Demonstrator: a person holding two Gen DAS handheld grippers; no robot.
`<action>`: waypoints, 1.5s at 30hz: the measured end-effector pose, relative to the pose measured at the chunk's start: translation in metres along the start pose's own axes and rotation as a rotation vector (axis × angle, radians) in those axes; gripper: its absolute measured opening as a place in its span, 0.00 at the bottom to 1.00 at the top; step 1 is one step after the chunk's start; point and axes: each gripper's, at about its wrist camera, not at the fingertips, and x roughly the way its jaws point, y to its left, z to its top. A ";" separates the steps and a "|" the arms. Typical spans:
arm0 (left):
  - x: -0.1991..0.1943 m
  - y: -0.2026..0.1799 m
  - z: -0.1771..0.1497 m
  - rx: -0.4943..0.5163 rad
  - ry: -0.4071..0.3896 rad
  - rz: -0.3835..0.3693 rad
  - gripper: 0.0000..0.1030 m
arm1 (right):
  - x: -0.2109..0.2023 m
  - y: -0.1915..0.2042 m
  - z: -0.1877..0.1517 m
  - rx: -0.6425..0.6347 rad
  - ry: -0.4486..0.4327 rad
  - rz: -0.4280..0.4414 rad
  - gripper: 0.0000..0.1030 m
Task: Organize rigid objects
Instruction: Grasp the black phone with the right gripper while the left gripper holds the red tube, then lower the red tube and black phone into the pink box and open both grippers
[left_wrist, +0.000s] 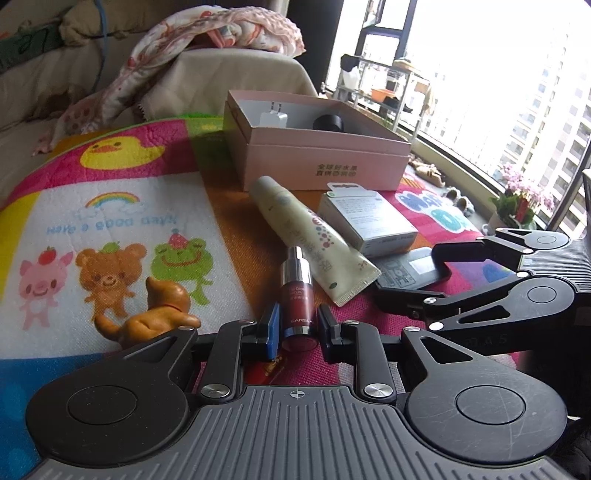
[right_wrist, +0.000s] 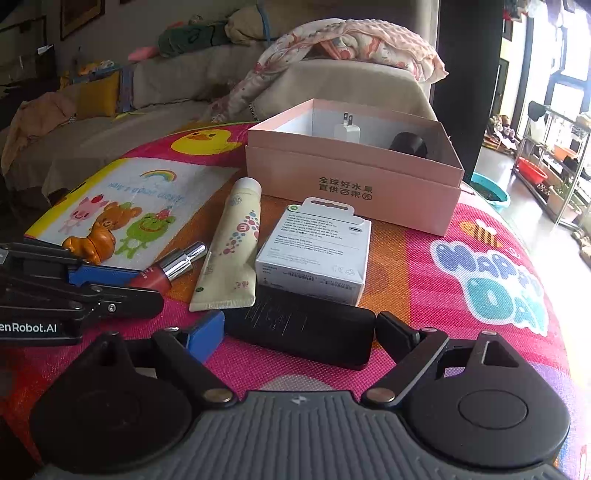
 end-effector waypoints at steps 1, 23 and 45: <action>0.001 0.001 0.002 -0.007 0.003 0.000 0.24 | -0.002 -0.002 -0.002 -0.005 -0.002 -0.001 0.86; 0.000 -0.004 -0.001 0.079 -0.009 -0.059 0.23 | -0.019 -0.014 -0.014 -0.023 -0.015 0.003 0.85; 0.124 0.049 0.227 -0.108 -0.127 -0.138 0.23 | 0.044 -0.055 0.139 -0.130 -0.248 -0.186 0.85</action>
